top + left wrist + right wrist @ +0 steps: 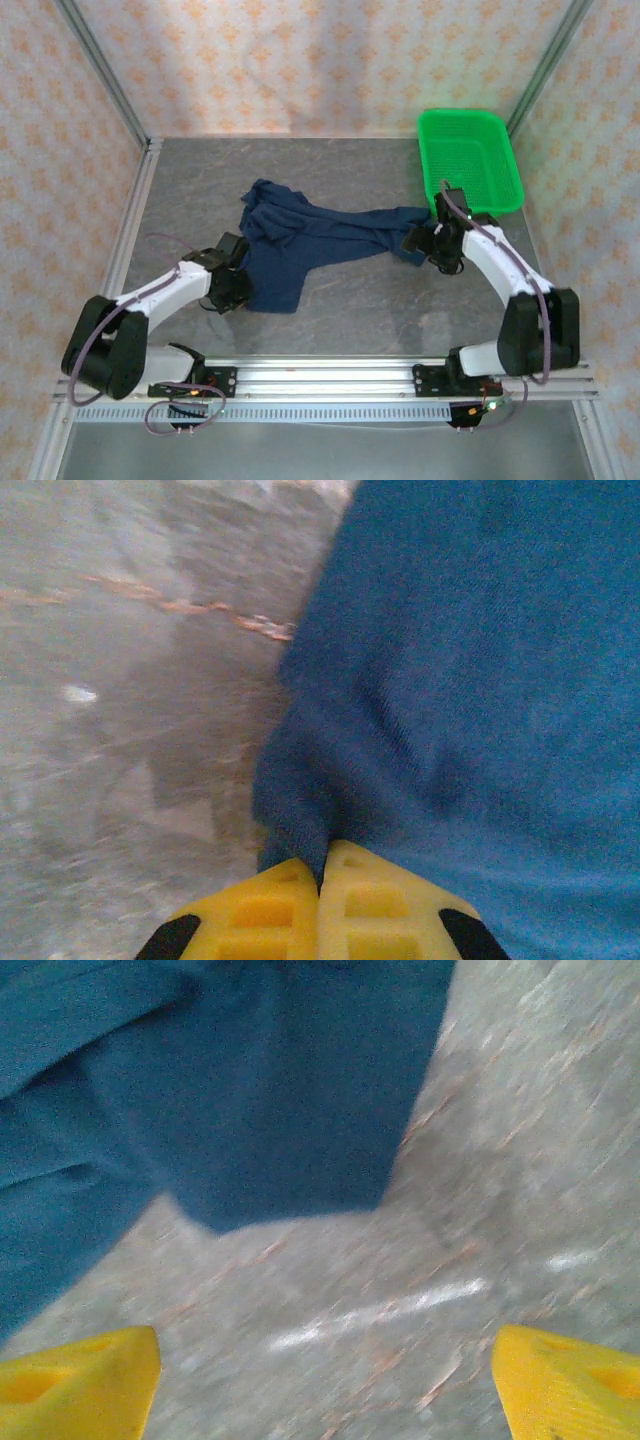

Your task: Fold and stack the t-shirts

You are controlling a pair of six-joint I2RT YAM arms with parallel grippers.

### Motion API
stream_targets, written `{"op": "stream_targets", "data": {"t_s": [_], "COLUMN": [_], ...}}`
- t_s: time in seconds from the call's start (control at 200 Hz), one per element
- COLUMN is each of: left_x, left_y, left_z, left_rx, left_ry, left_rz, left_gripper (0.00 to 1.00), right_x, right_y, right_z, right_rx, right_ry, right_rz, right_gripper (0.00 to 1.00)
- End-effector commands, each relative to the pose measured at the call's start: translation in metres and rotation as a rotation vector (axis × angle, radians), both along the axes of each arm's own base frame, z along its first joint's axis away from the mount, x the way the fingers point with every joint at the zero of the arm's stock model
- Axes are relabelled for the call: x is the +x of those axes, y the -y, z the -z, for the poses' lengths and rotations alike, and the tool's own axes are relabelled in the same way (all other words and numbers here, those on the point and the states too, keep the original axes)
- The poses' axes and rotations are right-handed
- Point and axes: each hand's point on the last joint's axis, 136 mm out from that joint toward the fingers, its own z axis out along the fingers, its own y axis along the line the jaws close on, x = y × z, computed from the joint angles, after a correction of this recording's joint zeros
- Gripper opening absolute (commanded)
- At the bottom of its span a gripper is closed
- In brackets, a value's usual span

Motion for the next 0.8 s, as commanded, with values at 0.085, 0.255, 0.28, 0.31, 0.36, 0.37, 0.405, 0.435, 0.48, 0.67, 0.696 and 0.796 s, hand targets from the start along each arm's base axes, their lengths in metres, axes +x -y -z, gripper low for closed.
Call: {"op": "stream_targets", "data": {"t_s": [0.085, 0.255, 0.28, 0.31, 0.36, 0.37, 0.405, 0.435, 0.48, 0.67, 0.696, 0.796], "left_x": [-0.003, -0.016, -0.018, -0.019, -0.024, -0.025, -0.028, -0.030, -0.032, -0.038, -0.039, -0.039], "left_y": [-0.028, -0.033, -0.034, -0.035, -0.039, -0.040, -0.043, -0.045, -0.046, -0.045, -0.045, -0.044], "left_z": [-0.060, -0.074, -0.074, -0.076, -0.078, -0.079, -0.080, -0.081, -0.081, -0.074, -0.073, -0.072], "left_rx": [0.091, 0.075, 0.075, 0.075, 0.089, 0.092, 0.101, 0.099, 0.089, 0.068, 0.067, 0.058], "left_ry": [0.149, 0.192, 0.190, 0.197, 0.197, 0.197, 0.203, 0.209, 0.215, 0.205, 0.206, 0.214], "left_rz": [-0.031, -0.063, -0.065, -0.068, -0.075, -0.075, -0.082, -0.091, -0.101, -0.114, -0.116, -0.115], "left_gripper": [0.00, 0.00, 0.00, 0.00, 0.00, 0.00, 0.00, 0.00, 0.00, 0.00, 0.00, 0.00], "right_x": [0.037, 0.059, 0.061, 0.062, 0.064, 0.064, 0.065, 0.066, 0.066, 0.040, 0.034, 0.012], "right_y": [0.045, 0.056, 0.055, 0.053, 0.052, 0.051, 0.049, 0.045, 0.041, 0.036, 0.036, 0.033], "right_z": [0.013, 0.023, 0.026, 0.028, 0.032, 0.033, 0.034, 0.036, 0.036, 0.026, 0.025, 0.030], "right_rx": [-0.171, -0.107, -0.095, -0.080, -0.057, -0.051, -0.029, -0.002, 0.038, 0.108, 0.106, 0.118], "right_ry": [0.020, 0.053, 0.046, 0.039, 0.036, 0.038, 0.045, 0.053, 0.060, 0.109, 0.108, 0.085], "right_rz": [0.060, 0.166, 0.174, 0.184, 0.214, 0.220, 0.240, 0.258, 0.284, 0.404, 0.410, 0.438], "right_gripper": [0.75, 0.61, 0.59, 0.58, 0.57, 0.56, 0.56, 0.54, 0.52, 0.48, 0.48, 0.46]}}
